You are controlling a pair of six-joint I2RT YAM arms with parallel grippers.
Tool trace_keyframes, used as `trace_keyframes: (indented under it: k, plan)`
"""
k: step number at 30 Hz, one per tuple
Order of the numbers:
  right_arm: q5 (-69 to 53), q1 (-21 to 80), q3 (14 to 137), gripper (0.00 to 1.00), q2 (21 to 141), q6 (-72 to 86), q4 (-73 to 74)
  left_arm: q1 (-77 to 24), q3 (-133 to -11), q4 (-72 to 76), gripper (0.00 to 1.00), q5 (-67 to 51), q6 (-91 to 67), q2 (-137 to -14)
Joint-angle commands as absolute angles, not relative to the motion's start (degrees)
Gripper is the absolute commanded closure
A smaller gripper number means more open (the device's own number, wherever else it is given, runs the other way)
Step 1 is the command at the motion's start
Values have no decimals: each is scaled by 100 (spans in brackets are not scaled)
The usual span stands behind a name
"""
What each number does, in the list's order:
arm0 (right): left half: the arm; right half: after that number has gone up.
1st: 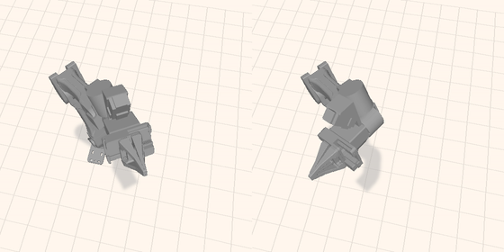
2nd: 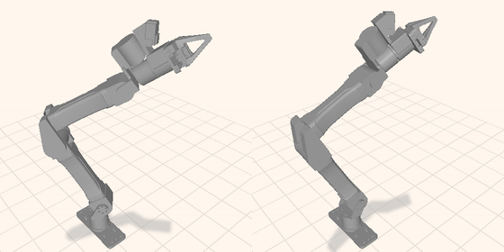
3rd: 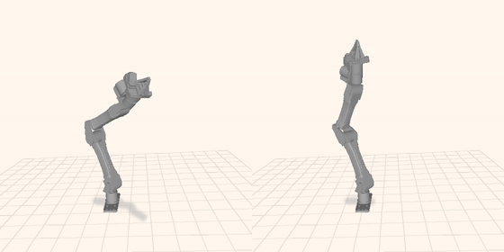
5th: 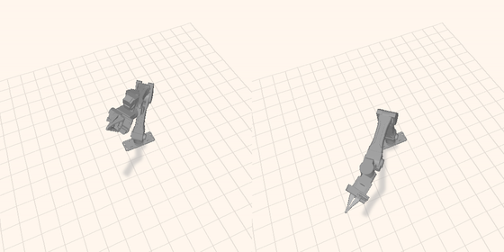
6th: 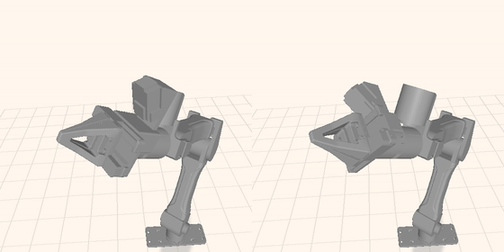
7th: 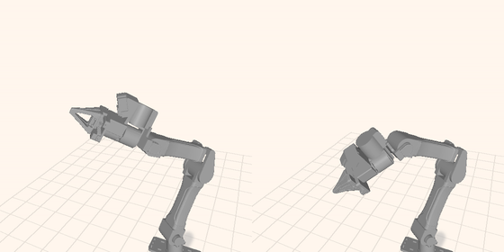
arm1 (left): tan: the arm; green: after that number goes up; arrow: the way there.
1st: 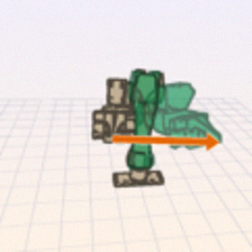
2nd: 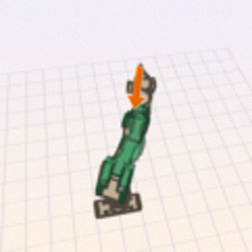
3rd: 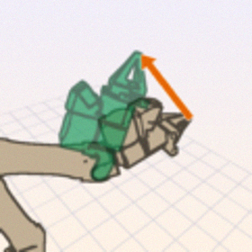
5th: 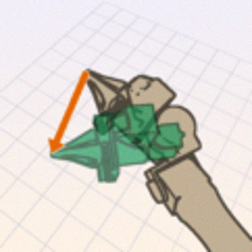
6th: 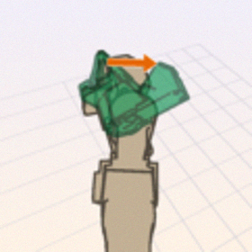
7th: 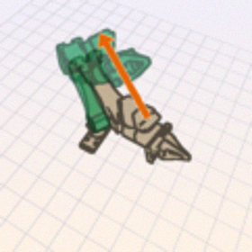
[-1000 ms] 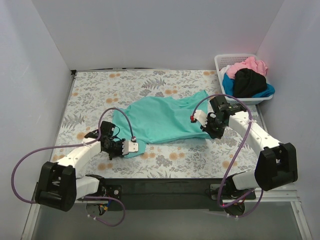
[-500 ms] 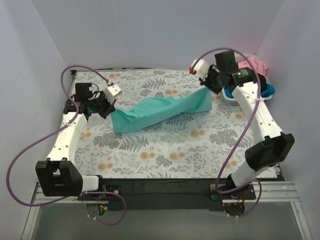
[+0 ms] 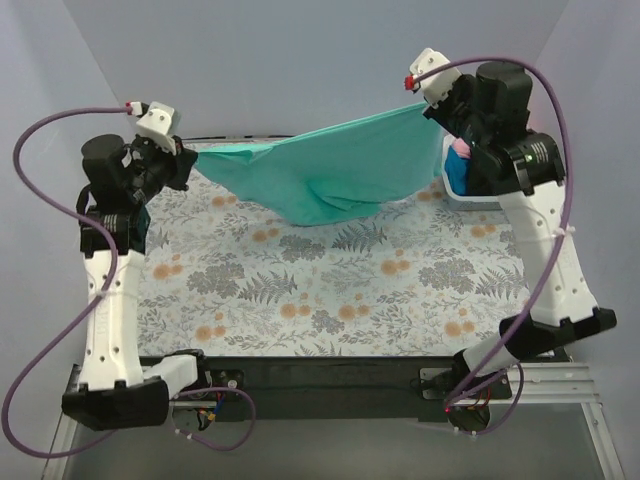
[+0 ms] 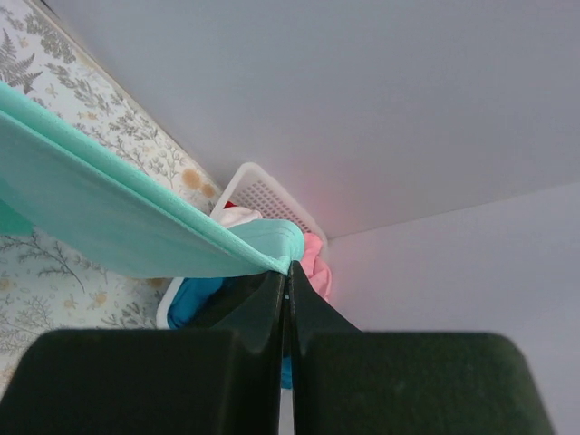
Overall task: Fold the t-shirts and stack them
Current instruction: Flatten the tshirt out
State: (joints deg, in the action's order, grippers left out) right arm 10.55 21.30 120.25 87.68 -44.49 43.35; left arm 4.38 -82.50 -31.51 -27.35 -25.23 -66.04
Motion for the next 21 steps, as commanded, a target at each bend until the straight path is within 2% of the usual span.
trace_keyframes:
  k: [1,6,12,17,21]
  plan:
    - [1582,2399,11594,99,7797,-4684,3227,475,-8630,-2883,100,-2058,-3005,-5767]
    - [1784,2663,11758,99,7400,-4895,3041,475,-9164,-2760,100,-1679,-3181,-5370]
    - [1784,2812,12199,99,7707,-5316,2743,475,-9677,-2646,100,-1222,-3130,-5598]
    - [1749,2839,11514,99,7901,-5449,2259,475,-9256,-2260,100,-1029,-2760,-5914]
    - [1924,2839,11355,99,8506,-5318,1891,475,-8510,-1566,100,-984,-2646,-6134]
